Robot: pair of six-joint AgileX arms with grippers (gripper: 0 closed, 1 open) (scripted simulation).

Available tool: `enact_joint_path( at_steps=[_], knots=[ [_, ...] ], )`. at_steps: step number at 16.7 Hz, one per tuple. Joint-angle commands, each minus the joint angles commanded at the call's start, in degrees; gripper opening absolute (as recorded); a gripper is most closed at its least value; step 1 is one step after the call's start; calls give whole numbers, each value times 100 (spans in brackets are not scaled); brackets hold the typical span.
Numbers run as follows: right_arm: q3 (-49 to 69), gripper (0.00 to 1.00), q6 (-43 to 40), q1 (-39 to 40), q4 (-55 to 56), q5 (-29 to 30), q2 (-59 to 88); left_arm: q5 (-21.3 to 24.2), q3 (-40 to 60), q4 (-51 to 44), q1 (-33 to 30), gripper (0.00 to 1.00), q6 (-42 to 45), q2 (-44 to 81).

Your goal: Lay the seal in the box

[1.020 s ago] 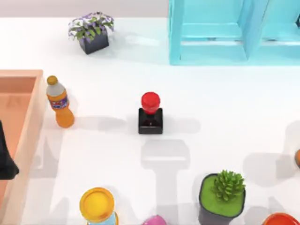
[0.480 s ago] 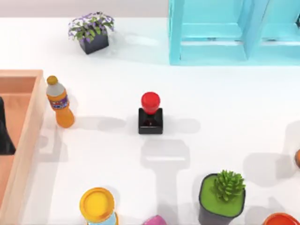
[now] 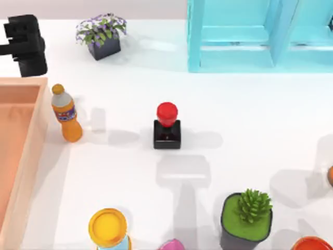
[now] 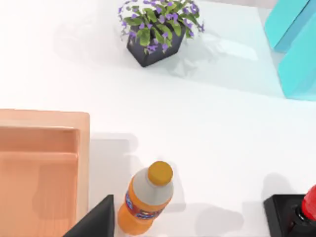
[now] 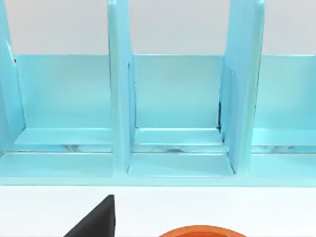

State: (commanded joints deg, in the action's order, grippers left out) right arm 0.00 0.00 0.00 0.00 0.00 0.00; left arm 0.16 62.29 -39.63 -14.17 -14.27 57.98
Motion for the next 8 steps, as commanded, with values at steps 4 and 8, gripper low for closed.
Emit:
enact_joint_path(
  at_steps=[4, 8],
  knots=[
    [0, 100, 0, 0, 0, 0, 0, 7, 2454, -1589, -582, 100, -555, 2340],
    [0, 100, 0, 0, 0, 0, 0, 14, 4812, -3122, -1152, 100, -1081, 4595]
  ],
)
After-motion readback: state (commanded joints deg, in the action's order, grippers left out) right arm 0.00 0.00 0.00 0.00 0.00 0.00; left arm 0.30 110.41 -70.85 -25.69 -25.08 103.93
